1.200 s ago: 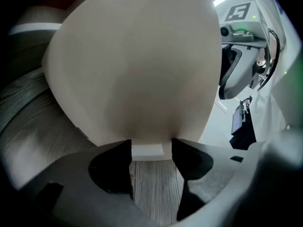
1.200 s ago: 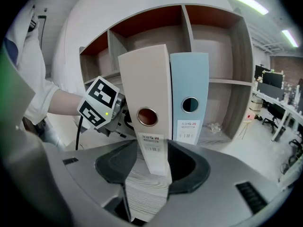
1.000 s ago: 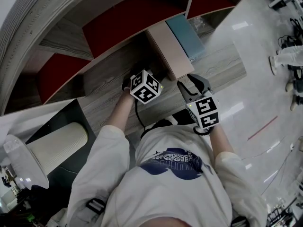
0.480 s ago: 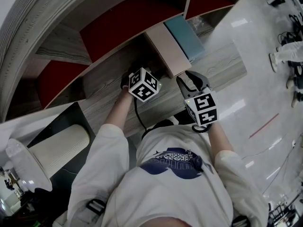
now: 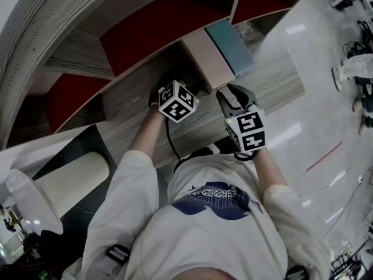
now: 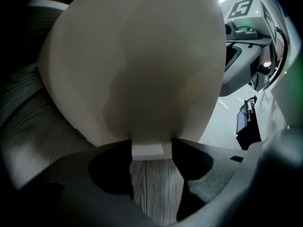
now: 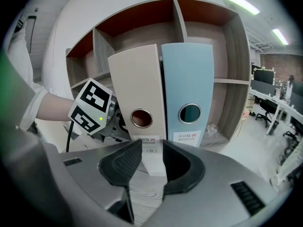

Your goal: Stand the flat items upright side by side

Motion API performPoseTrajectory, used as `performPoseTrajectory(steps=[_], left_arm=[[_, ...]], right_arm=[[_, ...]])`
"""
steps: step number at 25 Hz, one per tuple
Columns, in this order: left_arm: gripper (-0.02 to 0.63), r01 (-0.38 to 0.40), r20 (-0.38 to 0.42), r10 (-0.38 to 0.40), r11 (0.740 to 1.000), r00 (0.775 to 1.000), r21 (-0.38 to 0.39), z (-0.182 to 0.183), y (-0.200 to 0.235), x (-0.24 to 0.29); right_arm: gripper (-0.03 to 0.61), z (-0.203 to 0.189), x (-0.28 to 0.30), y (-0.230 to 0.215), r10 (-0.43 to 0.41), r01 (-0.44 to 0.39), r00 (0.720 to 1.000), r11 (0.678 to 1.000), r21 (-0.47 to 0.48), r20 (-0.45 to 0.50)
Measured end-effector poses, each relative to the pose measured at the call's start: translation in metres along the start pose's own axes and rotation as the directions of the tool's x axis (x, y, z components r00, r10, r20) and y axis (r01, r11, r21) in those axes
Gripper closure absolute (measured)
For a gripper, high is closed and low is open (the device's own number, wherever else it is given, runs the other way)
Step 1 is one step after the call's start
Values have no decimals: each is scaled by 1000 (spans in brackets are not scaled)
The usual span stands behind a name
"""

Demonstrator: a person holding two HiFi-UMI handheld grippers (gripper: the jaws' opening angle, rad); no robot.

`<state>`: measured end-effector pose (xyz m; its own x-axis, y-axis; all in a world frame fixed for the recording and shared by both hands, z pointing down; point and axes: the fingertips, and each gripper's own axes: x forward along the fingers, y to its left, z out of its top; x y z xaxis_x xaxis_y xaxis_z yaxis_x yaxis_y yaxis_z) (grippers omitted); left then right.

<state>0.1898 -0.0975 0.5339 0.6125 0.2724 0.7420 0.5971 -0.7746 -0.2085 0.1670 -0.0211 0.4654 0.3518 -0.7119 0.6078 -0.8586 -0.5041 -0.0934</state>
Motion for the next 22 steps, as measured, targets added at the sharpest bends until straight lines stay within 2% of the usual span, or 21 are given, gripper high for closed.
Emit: performPoseTrajectory(steps=[11, 22], left_arm=[[365, -9, -6, 9, 1000, 1000, -12, 1, 8, 3], [365, -33, -22, 32, 999, 999, -36, -4, 9, 0]], right_arm=[[451, 5, 6, -4, -10, 10, 1000, 1000, 4, -4], [453, 9, -1, -5, 20, -20, 1000, 1000, 13, 24]])
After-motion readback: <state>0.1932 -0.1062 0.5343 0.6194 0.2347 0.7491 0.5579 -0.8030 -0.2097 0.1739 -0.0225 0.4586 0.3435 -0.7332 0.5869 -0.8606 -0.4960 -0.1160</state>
